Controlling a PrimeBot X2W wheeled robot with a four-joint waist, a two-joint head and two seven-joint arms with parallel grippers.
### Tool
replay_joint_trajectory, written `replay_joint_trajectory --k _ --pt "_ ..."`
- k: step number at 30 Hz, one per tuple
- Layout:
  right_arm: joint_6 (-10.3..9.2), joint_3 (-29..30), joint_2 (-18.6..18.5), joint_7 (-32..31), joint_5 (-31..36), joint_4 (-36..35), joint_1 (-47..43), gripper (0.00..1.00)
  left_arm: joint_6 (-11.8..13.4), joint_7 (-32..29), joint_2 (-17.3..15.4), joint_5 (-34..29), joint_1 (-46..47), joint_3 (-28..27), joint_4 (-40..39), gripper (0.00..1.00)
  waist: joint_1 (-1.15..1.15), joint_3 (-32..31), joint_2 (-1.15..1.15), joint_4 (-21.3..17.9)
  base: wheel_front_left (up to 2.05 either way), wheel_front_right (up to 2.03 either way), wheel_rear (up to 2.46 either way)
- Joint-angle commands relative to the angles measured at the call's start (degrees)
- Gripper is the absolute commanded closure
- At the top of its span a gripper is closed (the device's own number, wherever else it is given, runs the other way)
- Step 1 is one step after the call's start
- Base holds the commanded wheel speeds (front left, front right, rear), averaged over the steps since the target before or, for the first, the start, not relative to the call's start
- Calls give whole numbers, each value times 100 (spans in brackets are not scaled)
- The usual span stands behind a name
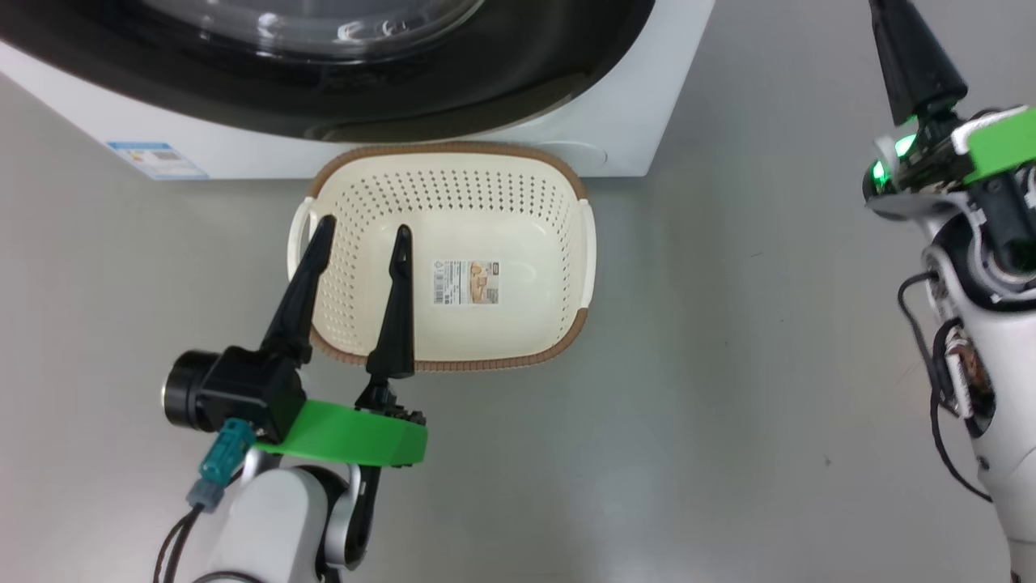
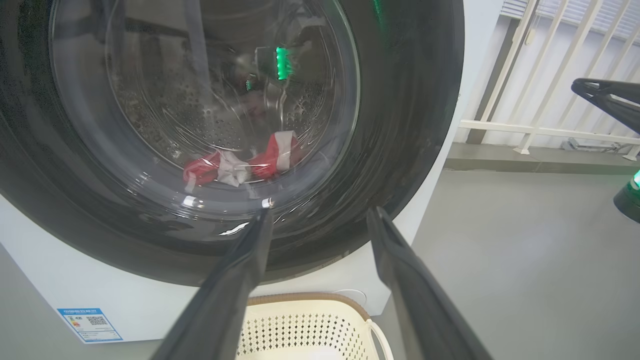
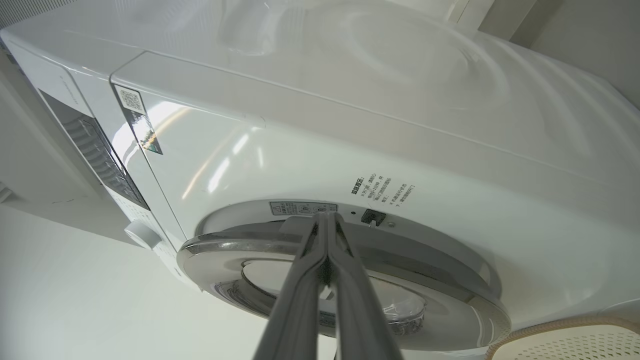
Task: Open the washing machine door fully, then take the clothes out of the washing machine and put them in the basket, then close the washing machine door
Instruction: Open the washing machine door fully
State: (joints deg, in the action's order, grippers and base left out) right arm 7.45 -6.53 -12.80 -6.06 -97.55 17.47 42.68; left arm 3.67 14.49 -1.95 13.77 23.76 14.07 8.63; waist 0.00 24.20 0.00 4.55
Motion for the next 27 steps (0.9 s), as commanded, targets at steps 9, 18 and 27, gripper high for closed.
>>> replay_joint_trajectory --k 9,18,27 --pt "3 160 -31 -1264 -499 223 689 100 76 51 -93 28 157 -50 -159 0 0 390 0 223 0 0 0" --pt "3 458 128 -2105 -802 631 1356 100 84 51 -93 87 290 112 -141 0 0 741 0 375 0 0 0" --pt "3 694 233 -2746 -985 1082 1945 100 105 51 -93 100 458 249 -164 0 0 1009 0 508 0 0 0"
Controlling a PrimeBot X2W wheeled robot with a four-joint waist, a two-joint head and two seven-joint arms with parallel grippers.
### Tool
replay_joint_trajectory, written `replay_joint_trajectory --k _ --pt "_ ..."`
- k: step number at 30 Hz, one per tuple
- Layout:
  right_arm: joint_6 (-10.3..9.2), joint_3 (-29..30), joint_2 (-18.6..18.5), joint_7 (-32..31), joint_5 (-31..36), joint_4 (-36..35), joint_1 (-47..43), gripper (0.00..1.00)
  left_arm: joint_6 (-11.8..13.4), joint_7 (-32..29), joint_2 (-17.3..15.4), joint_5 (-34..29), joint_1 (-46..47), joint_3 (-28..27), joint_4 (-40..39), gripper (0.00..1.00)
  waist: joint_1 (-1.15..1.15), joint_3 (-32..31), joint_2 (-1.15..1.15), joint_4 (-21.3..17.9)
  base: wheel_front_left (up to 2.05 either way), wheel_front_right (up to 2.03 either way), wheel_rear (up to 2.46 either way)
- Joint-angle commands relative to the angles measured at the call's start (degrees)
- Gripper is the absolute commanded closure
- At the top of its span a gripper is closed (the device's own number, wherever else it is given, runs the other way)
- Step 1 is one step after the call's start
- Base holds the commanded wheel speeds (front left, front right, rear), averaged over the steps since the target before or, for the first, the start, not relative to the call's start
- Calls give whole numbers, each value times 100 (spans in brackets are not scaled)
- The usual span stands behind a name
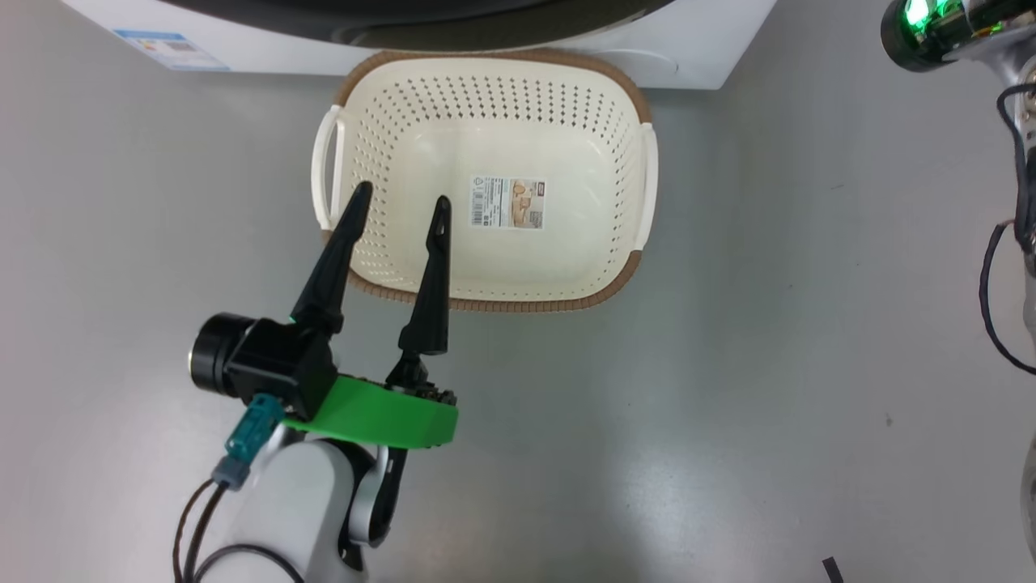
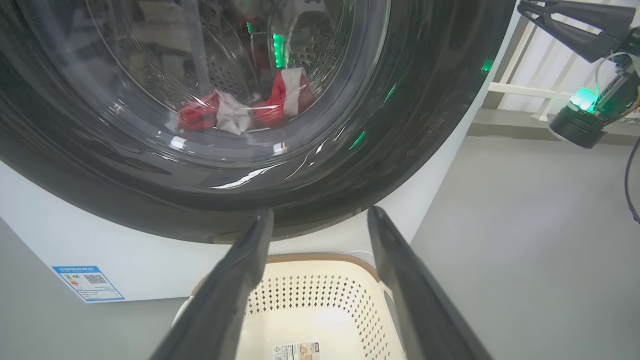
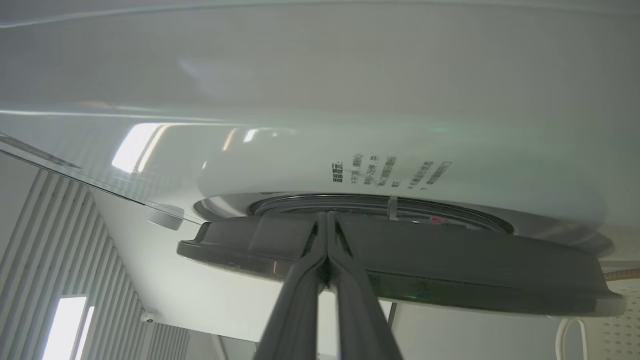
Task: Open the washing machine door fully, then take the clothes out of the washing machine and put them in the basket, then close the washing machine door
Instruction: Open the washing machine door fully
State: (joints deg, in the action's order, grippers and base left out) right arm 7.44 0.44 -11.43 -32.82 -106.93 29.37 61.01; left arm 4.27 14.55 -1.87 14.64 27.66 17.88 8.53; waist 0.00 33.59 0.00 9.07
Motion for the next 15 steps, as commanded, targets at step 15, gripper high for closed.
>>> replay_joint_trajectory --k 15 --pt "5 30 164 -622 177 284 686 100 55 45 -100 62 117 -13 -133 0 0 293 0 231 0 0 0"
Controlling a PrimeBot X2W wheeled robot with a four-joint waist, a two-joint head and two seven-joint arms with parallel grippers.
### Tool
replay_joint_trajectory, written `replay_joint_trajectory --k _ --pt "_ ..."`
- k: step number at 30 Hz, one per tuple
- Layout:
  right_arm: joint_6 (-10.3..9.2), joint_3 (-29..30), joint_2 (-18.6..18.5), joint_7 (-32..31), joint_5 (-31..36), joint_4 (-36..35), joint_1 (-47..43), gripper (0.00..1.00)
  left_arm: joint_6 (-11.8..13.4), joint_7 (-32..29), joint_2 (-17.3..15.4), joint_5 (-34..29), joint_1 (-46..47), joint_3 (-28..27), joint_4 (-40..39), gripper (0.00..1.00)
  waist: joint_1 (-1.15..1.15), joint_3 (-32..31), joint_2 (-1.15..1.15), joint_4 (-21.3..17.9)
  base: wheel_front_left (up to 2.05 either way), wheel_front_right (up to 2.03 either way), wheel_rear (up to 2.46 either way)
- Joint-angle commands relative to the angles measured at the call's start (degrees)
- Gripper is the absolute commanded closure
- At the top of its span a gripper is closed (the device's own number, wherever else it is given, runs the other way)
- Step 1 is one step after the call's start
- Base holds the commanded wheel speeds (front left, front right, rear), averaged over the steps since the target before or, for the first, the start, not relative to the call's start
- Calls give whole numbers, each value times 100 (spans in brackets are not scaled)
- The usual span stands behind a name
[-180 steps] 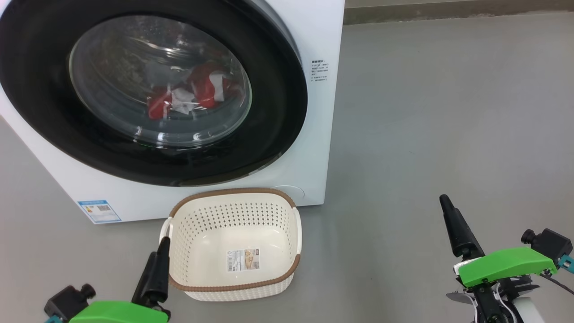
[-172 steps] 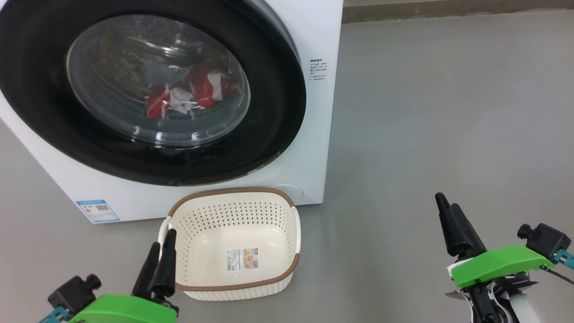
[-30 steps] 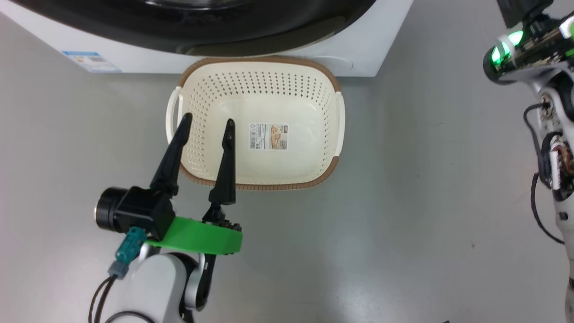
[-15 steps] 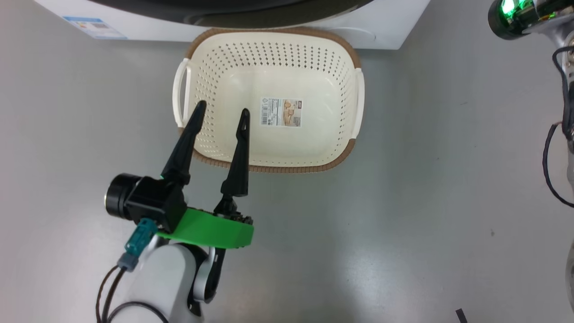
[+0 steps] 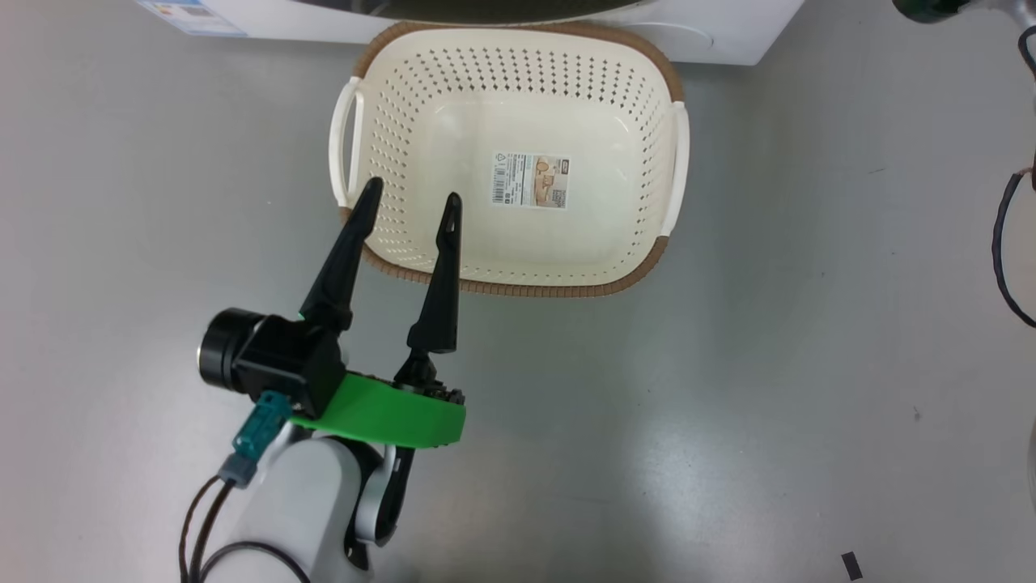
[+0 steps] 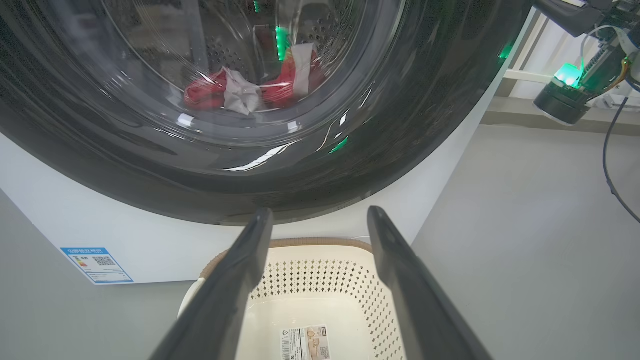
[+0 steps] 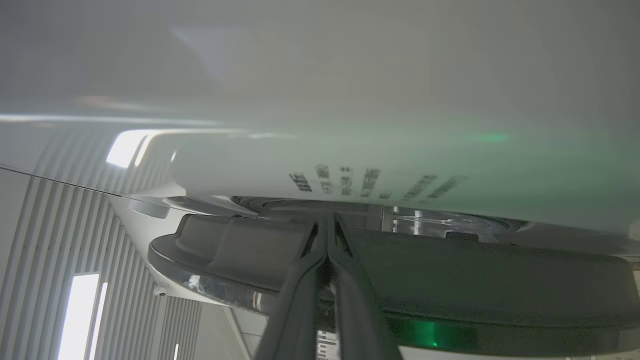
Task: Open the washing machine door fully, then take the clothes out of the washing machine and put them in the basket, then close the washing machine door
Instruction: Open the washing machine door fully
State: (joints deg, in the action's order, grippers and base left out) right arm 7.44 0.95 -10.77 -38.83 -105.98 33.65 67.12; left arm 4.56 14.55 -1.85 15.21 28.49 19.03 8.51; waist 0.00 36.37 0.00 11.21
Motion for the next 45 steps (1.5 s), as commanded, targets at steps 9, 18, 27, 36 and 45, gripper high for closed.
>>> replay_joint_trajectory --k 9,18,27,36,45 --pt "5 -107 195 -262 272 105 364 100 20 45 -103 35 68 -89 -104 0 0 87 0 123 0 0 0" --pt "5 -196 295 -542 404 284 520 100 19 45 -103 36 116 -86 -40 0 0 73 0 109 0 0 0" --pt "5 -212 428 -844 504 183 258 100 18 45 -103 -10 80 -201 -10 0 0 -50 0 -26 0 0 0" --pt "5 -268 498 -1095 664 73 -162 100 -6 45 -103 -45 -44 -337 63 0 0 -287 0 -138 0 0 0" --pt "5 -331 627 -1238 734 43 -545 100 -49 45 -103 -55 -163 -447 120 0 0 -576 0 -209 0 0 0"
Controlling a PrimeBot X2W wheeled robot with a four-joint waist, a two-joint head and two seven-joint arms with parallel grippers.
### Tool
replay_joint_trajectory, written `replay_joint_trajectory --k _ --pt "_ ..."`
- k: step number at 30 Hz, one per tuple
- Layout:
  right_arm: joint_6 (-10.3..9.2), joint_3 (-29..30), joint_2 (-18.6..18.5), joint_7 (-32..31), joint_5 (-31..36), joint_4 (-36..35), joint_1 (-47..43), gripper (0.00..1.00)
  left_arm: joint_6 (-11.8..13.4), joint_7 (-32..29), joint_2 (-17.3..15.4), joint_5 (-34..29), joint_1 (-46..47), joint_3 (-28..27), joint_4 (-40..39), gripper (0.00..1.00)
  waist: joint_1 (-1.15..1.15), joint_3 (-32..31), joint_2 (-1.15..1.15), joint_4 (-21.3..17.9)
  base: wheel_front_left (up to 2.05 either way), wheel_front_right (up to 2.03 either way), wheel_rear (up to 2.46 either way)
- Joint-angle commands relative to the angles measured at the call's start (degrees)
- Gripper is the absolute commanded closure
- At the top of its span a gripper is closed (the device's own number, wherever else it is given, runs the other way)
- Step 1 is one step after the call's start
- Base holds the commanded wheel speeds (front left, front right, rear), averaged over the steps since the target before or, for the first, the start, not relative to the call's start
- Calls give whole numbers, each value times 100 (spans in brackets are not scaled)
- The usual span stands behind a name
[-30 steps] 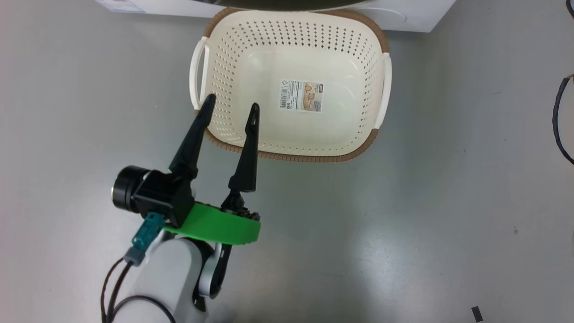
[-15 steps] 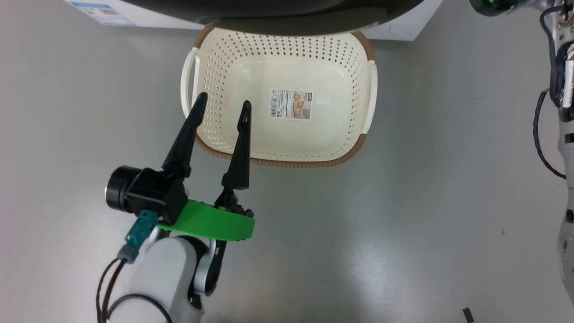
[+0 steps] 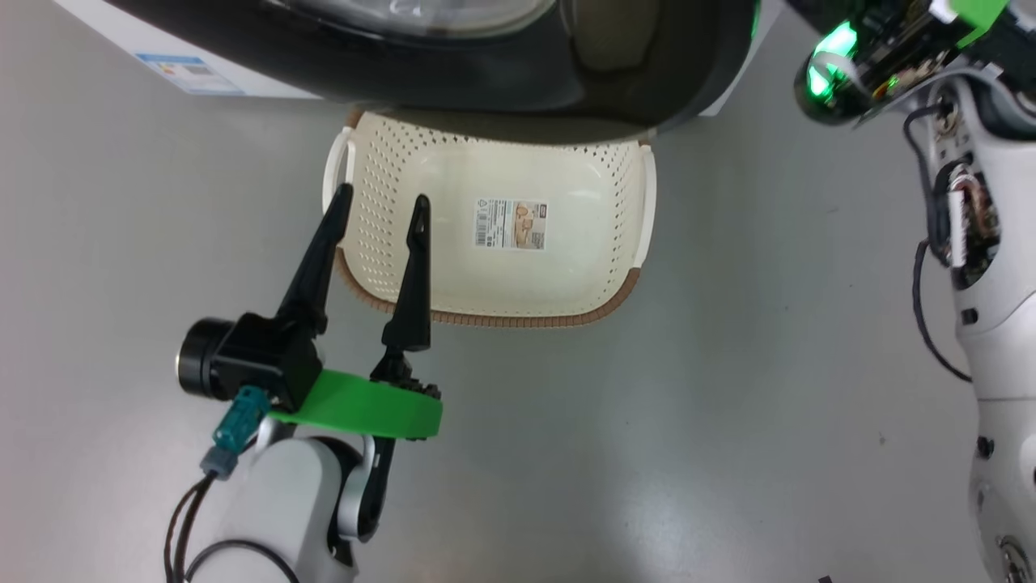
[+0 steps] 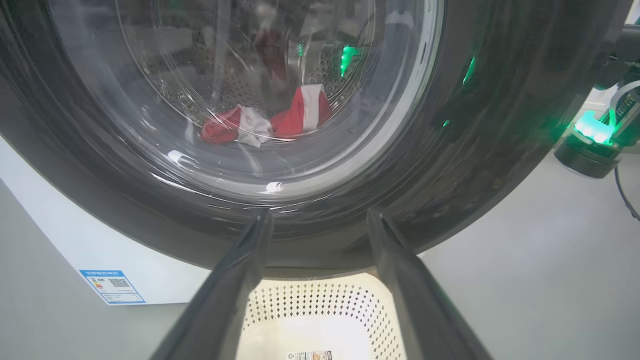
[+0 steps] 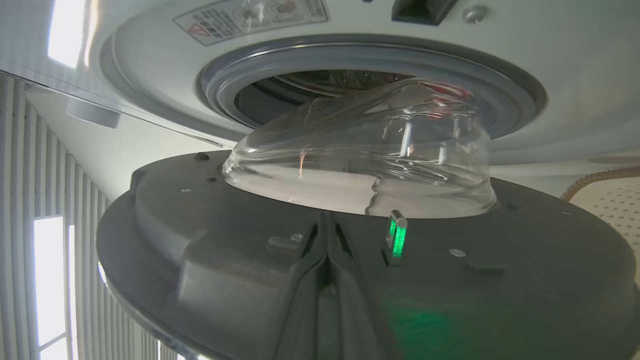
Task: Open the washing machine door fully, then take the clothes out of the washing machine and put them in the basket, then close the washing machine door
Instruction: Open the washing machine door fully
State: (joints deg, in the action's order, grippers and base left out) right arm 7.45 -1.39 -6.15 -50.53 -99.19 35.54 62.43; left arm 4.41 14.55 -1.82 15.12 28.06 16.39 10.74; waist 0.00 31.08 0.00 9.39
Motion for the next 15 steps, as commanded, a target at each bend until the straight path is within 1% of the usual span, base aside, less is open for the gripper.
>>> replay_joint_trajectory --k 1,15 --pt "3 -115 181 -80 67 -143 -116 100 -38 45 -106 -48 -136 -198 -101 0 0 -85 0 -39 0 0 0" --pt "3 -381 301 -201 161 -58 -628 100 -127 45 -106 -117 -369 -370 23 0 0 -559 0 -153 0 0 0"
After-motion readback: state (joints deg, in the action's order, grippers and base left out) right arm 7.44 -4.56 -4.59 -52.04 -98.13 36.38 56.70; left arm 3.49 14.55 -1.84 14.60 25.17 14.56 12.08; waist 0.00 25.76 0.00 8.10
